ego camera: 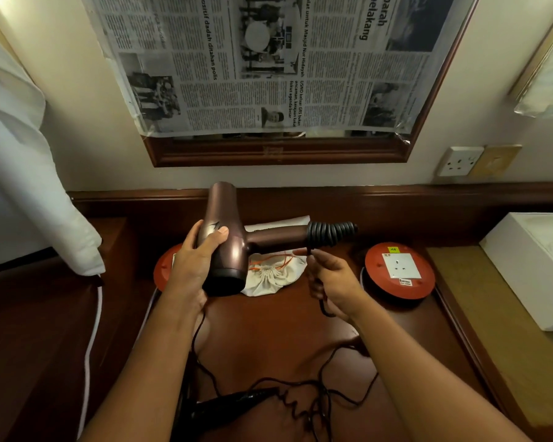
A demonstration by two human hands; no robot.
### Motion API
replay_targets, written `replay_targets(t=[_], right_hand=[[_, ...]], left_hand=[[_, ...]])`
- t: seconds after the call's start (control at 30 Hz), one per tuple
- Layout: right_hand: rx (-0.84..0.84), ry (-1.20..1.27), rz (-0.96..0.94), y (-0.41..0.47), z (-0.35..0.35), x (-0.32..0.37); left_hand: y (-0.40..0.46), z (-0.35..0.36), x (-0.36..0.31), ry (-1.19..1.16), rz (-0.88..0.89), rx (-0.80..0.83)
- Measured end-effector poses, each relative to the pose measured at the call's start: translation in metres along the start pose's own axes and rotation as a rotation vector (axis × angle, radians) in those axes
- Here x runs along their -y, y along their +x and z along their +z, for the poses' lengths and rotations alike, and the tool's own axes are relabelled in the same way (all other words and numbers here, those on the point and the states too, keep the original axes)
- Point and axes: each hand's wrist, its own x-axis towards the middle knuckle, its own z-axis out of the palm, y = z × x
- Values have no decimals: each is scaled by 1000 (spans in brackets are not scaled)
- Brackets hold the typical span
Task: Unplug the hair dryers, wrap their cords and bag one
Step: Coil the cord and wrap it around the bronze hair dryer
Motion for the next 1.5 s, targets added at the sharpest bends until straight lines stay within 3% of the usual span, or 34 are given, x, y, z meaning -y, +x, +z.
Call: replay_targets(t=[0.3, 0.43, 0.5, 0.63, 0.8, 0.9, 1.13, 1.5], right_hand=[[-32, -455, -93, 14, -21, 16], [151, -573, 30, 19, -31, 35], [121, -491, 117, 16, -35, 49], [278, -658, -95, 16, -43, 72], [114, -1105, -151, 31, -45, 89], [97, -1245, -174, 33, -42, 99], [133, -1248, -305, 18, -31, 121], [175, -1557, -356, -3, -16, 133]], left_hand=[[5, -9, -11, 38, 5, 154], [8, -15, -14, 80, 2, 183], [8, -18, -14, 89, -11, 198], [6, -19, -13, 100, -14, 271], [4, -23, -17, 153, 13, 325], [1, -22, -19, 163, 38, 286], [-3, -9, -22, 245, 154, 164], [-7, 3, -16, 334, 278, 108]])
